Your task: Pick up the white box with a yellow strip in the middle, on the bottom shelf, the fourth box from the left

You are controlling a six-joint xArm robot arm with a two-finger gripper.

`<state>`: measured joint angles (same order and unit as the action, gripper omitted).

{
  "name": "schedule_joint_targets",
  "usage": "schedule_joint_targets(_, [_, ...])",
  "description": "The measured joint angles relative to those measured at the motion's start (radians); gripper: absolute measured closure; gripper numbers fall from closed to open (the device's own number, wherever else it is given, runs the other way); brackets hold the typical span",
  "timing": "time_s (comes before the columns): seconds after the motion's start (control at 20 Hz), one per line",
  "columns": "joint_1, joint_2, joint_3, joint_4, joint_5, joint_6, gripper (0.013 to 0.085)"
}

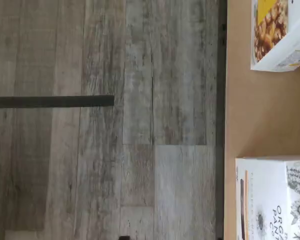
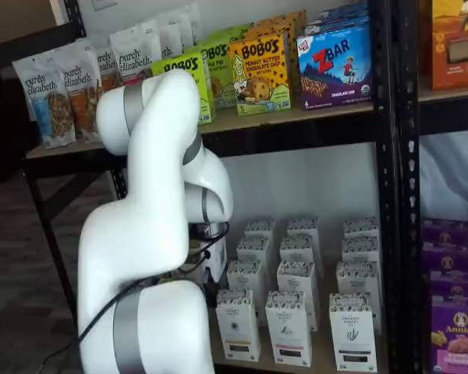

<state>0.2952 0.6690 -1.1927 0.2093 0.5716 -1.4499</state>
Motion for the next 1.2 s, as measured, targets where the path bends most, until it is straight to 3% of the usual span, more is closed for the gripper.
schedule_joint_targets(0.15, [0.001, 0.023, -0.025, 0.027, 0.003, -0.022, 0.013])
schedule_joint_targets(0.5, [0.006, 0.071, -0.071, 0.043, -0.027, -0.032, 0.013])
schedule_joint_targets(1.2, [-0.021, 0.212, -0.239, 0.004, -0.02, -0.022, 0.013])
